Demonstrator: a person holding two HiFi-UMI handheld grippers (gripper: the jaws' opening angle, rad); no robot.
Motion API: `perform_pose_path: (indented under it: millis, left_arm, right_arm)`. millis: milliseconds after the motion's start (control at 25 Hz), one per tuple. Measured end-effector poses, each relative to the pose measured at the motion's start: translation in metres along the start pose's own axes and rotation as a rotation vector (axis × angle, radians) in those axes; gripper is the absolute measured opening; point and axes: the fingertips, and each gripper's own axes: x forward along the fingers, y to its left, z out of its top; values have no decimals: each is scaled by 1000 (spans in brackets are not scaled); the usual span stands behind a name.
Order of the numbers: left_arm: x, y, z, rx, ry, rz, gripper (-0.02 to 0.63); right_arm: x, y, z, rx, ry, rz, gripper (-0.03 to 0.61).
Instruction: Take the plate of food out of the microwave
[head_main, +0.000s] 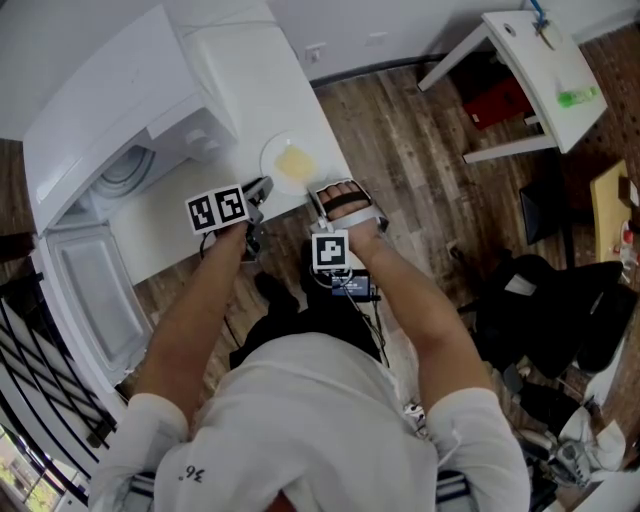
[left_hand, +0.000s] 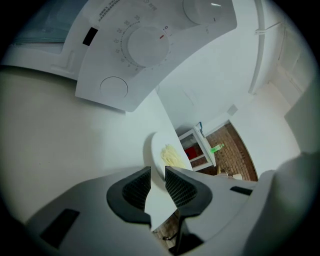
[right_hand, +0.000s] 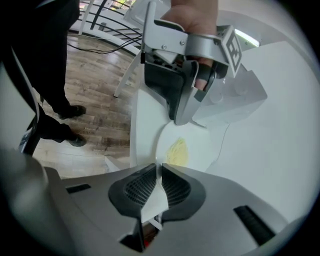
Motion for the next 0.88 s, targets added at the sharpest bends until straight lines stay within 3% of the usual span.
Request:
perform_pose_path:
  millis: [480,880]
  left_arm:
    - [-2,0,-4,-8,1,-21,74]
    - [-3,-8,-2,4,6,-47,74]
  right_arm:
    - [6,0,-12,39,15,40,31]
    - [-1,6,-11,59,17,171,92]
